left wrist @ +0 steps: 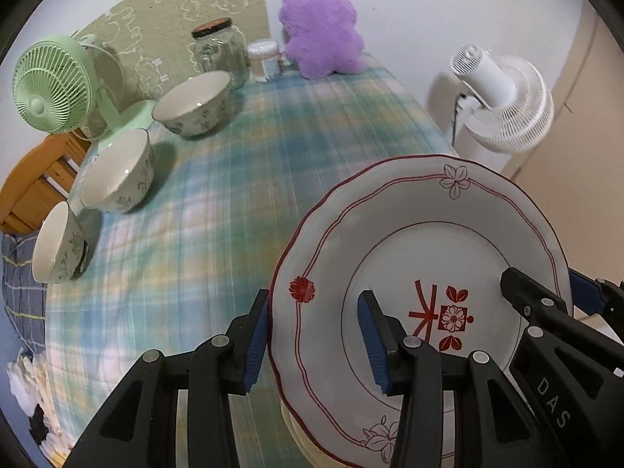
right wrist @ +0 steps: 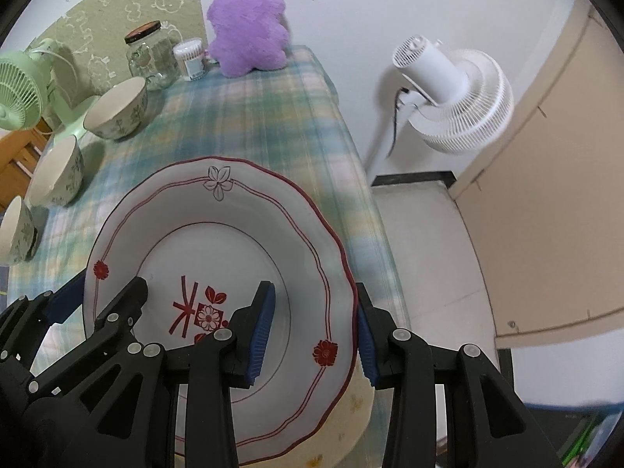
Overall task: Organize plates and bowls
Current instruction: 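Lift the red-patterned plate with both grippers and carry it over the yellow-flower plates, then lower the red-patterned plate onto the yellow-flower stack and open both grippers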
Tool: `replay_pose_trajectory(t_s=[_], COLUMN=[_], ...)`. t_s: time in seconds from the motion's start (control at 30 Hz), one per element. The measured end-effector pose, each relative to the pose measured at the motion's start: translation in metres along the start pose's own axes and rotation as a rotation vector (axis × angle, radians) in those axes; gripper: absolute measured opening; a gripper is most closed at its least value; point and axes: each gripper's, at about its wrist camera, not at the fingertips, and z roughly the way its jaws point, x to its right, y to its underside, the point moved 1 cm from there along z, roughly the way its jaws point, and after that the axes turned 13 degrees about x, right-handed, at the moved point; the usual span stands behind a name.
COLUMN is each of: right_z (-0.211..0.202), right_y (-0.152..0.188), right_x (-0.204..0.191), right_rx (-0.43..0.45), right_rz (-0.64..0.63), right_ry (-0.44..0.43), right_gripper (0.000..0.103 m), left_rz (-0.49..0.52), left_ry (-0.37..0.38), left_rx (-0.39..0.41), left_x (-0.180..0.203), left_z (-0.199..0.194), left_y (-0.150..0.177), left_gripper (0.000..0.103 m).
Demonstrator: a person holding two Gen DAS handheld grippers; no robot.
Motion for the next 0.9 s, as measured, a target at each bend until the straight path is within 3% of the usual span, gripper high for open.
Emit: replay_pose_trajectory(t_s=[0.23, 0.5, 0.9], right_z=[0.001, 0.017, 0.031], right_y=[0.035, 0.051, 0.053], right_x=[0.012, 0.020, 0.030], right_rx=[-0.041, -0.099, -0.153], right_rz=[0.039, 0.027, 0.017], right_ry=[0.027, 0.012, -0.027], right_gripper=[0.043, 0.043, 0.043], left_rz=[0.040, 0.033, 0.062], left_ry=[0.026, 0.009, -0.064], left_rx=[-0.045, -0.122, -0.125], left_x=[0.013, 0.021, 0.036], left_z=[0.003, 0.014, 0.014], left_y=[0.023, 0.039, 0.041], left_gripper=[0.045, 0.045, 0.045])
